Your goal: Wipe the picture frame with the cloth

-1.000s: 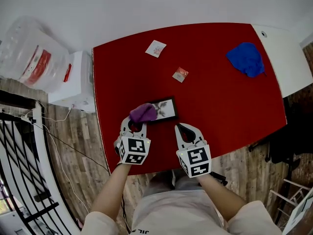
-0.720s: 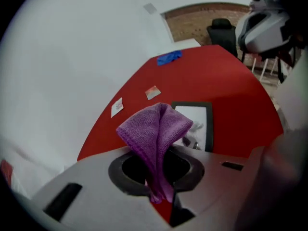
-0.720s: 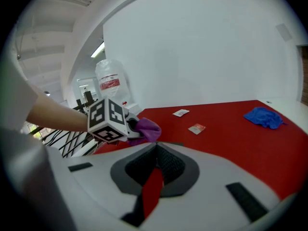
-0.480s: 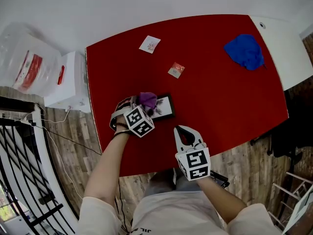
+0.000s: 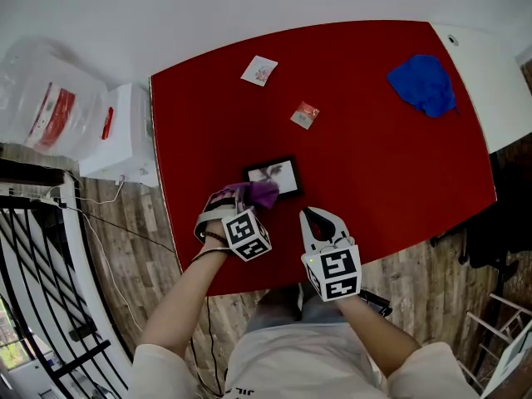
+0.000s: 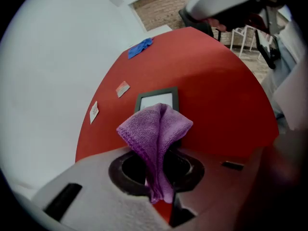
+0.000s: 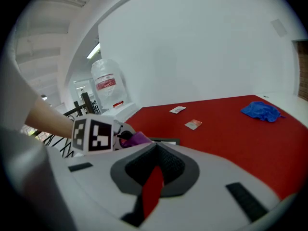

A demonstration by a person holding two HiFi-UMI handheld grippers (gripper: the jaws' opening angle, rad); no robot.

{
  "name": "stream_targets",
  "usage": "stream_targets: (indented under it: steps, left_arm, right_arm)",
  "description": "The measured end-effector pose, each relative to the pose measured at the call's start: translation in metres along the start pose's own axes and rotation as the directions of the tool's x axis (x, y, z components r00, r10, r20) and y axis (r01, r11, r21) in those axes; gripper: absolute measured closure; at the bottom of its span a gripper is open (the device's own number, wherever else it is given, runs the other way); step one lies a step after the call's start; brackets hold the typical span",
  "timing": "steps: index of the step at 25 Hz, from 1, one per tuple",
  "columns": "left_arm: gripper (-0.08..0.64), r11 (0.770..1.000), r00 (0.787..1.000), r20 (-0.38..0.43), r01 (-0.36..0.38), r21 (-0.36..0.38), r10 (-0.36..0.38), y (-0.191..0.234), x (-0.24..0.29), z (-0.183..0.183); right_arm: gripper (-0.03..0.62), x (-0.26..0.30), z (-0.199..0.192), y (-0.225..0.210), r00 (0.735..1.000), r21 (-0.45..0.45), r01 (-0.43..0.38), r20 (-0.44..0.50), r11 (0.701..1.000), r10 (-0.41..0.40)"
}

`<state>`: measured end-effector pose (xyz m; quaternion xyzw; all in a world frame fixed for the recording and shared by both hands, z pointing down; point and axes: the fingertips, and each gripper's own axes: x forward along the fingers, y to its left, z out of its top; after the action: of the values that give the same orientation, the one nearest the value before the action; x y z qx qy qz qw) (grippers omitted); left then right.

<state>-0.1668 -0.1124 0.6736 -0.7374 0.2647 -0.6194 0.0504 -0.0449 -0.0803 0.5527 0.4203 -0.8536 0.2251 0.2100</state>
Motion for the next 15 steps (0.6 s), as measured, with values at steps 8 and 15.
stream_targets:
  steps: [8, 15]
  left_arm:
    - [0.497, 1.000, 1.000, 0.010, 0.008, 0.016, -0.008, -0.017, -0.009, 0.002]
    - [0.497, 0.996, 1.000, -0.009, -0.018, -0.089, 0.018, 0.058, 0.013, 0.018]
  right_arm:
    - [0.588, 0.000, -0.002, 0.001, 1.000, 0.004, -0.002, 0.002, 1.000, 0.002]
    - [0.588, -0.012, -0.011, -0.008, 1.000, 0.030, 0.024, -0.012, 0.999, -0.023]
